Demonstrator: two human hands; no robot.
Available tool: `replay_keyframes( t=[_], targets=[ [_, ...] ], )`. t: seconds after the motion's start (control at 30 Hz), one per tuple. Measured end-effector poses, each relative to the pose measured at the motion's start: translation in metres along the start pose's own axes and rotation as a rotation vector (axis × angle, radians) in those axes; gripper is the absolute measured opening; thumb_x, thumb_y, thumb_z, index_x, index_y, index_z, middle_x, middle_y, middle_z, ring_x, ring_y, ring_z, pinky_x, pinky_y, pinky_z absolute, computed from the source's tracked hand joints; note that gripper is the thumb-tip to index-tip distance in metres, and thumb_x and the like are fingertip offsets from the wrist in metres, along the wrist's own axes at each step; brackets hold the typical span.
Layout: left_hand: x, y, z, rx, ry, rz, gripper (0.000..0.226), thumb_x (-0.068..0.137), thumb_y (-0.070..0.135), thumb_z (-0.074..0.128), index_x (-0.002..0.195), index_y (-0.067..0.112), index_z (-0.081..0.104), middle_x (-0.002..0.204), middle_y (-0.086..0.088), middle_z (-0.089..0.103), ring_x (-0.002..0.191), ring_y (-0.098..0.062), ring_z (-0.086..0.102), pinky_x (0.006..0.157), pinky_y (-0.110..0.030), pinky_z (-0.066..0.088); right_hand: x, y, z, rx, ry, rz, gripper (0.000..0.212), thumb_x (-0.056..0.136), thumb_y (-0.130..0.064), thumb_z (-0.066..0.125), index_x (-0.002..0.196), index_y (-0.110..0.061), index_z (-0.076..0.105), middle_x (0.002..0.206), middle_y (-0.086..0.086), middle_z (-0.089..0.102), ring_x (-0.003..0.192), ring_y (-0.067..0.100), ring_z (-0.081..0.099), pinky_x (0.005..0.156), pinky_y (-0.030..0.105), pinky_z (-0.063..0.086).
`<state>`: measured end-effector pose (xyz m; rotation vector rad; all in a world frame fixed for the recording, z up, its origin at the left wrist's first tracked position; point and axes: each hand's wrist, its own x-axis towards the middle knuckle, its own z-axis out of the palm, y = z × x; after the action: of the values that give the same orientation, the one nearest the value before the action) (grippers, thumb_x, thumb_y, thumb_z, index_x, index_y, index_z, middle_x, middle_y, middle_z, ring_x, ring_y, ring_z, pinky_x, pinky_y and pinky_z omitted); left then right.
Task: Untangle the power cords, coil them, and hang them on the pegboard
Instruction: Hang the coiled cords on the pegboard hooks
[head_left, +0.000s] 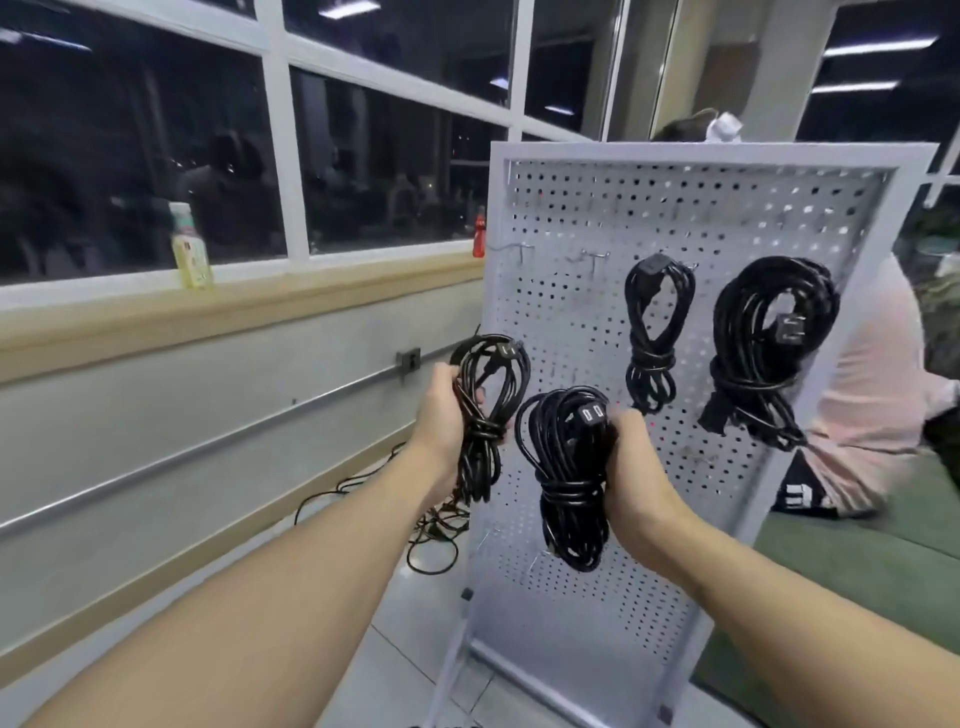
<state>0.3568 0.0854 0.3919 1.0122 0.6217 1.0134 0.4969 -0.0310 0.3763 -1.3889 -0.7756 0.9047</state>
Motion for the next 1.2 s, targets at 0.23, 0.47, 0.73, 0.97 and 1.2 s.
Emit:
replay_keyframes(
  t=[0.23, 0.47, 0.73, 0.97, 1.2],
  targets=[
    [0.041, -0.010, -0.011, 0.056, 0.098, 0.074, 0.020, 0.112, 0.033, 0.035, 0.106, 0.019, 0.047, 0.086, -0.008, 0.046, 0.053, -0.026, 0.058, 0.047, -0.032, 0.049, 0.022, -0.007, 0.006, 0.035, 0.039, -0.062, 0.096, 0.062, -0.097, 0.055, 0.136, -0.035, 0.054, 0.129, -0.004, 0.067, 0.118, 0.022, 0.065, 0.109, 0.050, 0.044],
    [0.061, 0.032, 0.004, -0.019, -0.047, 0.229, 0.027, 0.112, 0.034, 0.034, 0.100, 0.015, 0.049, 0.079, -0.003, 0.055, 0.059, -0.026, 0.058, 0.053, -0.036, 0.055, 0.038, -0.030, 0.010, -0.083, 0.095, -0.323, 0.056, 0.072, -0.067, 0.048, 0.114, -0.029, 0.049, 0.118, 0.002, 0.063, 0.115, 0.020, 0.059, 0.109, 0.056, 0.042],
    [0.091, 0.081, 0.031, -0.021, -0.069, 0.348, 0.027, 0.113, 0.035, 0.030, 0.106, 0.018, 0.050, 0.077, 0.000, 0.052, 0.054, -0.022, 0.061, 0.058, -0.038, 0.054, 0.054, -0.067, 0.017, -0.065, 0.062, -0.501, 0.044, 0.072, -0.050, 0.045, 0.108, -0.025, 0.047, 0.099, 0.001, 0.055, 0.091, 0.019, 0.052, 0.100, 0.065, 0.044],
    [0.125, 0.078, 0.032, -0.063, -0.008, 0.169, 0.032, 0.110, 0.040, 0.032, 0.124, 0.016, 0.049, 0.083, -0.003, 0.046, 0.053, -0.022, 0.063, 0.056, -0.035, 0.054, 0.061, -0.079, 0.015, 0.002, 0.054, -0.511, 0.038, 0.068, -0.049, 0.045, 0.102, -0.032, 0.046, 0.075, -0.014, 0.049, 0.081, 0.017, 0.044, 0.081, 0.046, 0.043],
    [0.135, 0.084, 0.049, 0.060, 0.035, 0.134, 0.039, 0.110, 0.036, 0.033, 0.136, 0.013, 0.050, 0.094, -0.007, 0.056, 0.065, -0.016, 0.061, 0.053, -0.031, 0.052, 0.065, -0.088, 0.013, -0.010, 0.075, -0.528, 0.032, 0.079, -0.035, 0.040, 0.110, -0.028, 0.043, 0.067, -0.021, 0.053, 0.069, 0.007, 0.050, 0.080, 0.045, 0.048]
  ],
)
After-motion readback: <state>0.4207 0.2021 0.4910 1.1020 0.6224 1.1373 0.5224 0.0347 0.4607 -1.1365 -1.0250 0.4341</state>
